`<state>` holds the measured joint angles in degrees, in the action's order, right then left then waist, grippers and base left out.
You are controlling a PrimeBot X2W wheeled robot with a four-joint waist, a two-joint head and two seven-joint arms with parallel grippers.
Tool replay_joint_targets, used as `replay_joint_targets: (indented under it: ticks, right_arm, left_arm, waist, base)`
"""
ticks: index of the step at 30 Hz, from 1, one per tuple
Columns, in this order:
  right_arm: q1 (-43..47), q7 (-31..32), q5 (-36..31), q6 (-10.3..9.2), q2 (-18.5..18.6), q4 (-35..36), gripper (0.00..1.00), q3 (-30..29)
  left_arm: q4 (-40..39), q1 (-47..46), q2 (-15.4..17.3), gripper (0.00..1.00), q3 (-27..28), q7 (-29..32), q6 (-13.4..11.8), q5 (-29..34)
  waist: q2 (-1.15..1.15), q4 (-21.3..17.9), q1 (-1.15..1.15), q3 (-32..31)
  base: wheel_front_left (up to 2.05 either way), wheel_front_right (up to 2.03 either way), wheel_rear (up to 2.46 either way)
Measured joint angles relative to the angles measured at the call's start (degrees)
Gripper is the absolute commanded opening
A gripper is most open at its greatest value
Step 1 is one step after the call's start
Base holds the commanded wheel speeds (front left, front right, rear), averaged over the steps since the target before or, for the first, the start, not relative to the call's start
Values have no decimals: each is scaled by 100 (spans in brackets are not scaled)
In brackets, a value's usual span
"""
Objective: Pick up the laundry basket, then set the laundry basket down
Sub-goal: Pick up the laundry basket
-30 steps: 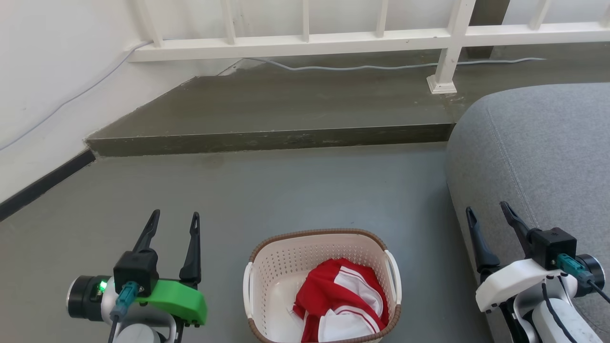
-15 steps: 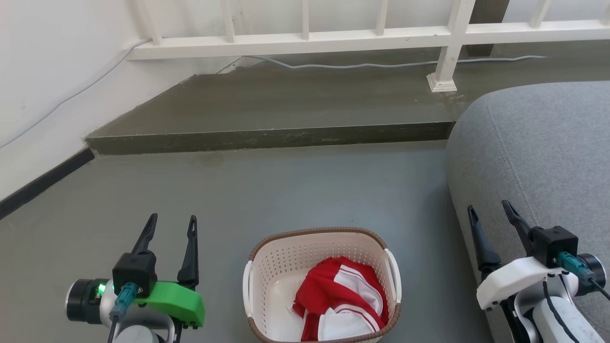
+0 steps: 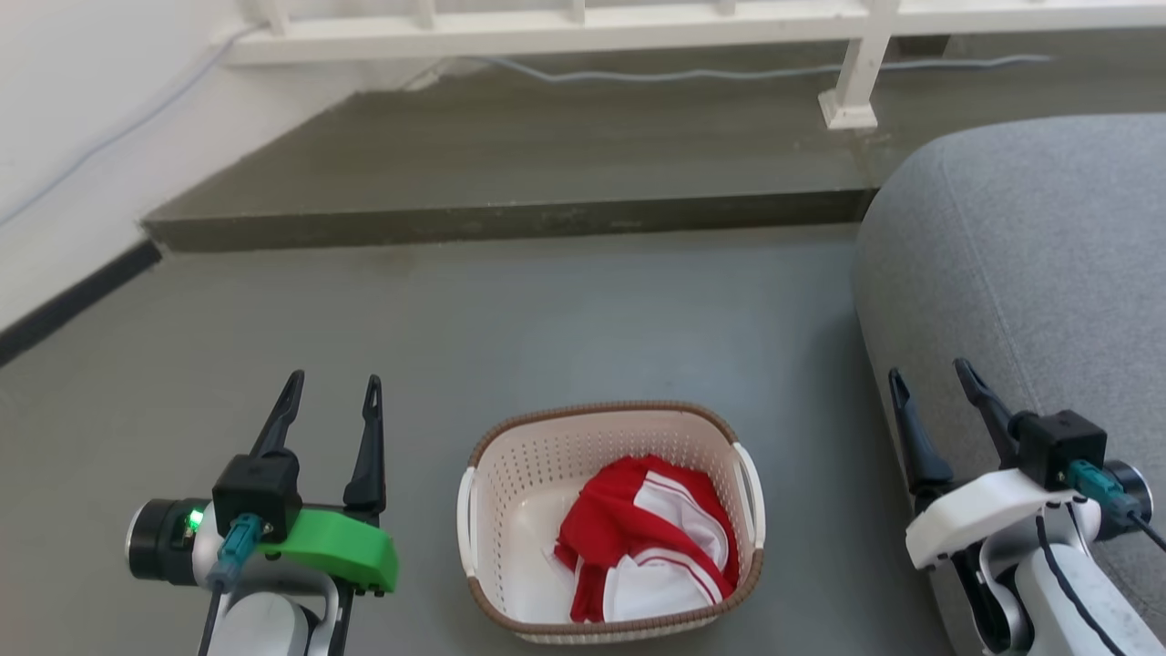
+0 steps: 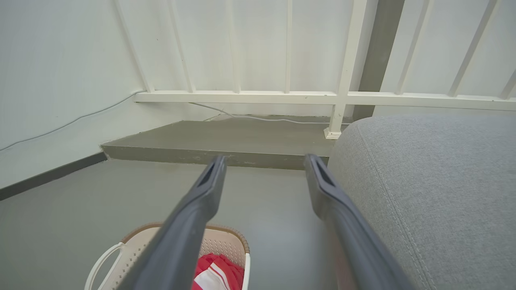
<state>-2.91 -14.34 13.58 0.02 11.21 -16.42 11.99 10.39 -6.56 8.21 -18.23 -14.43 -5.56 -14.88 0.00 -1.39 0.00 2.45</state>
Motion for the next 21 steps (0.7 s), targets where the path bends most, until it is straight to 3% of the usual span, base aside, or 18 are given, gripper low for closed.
replay_joint_targets:
  ticks: [21]
  right_arm:
    - [-1051, -8, 113, 149, -81, -259, 100, -185]
  left_arm:
    - [318, -1085, -211, 100, -183, 29, 46, 9]
  waist:
    - [0, -31, 0, 1659]
  base:
    - [0, 0, 0]
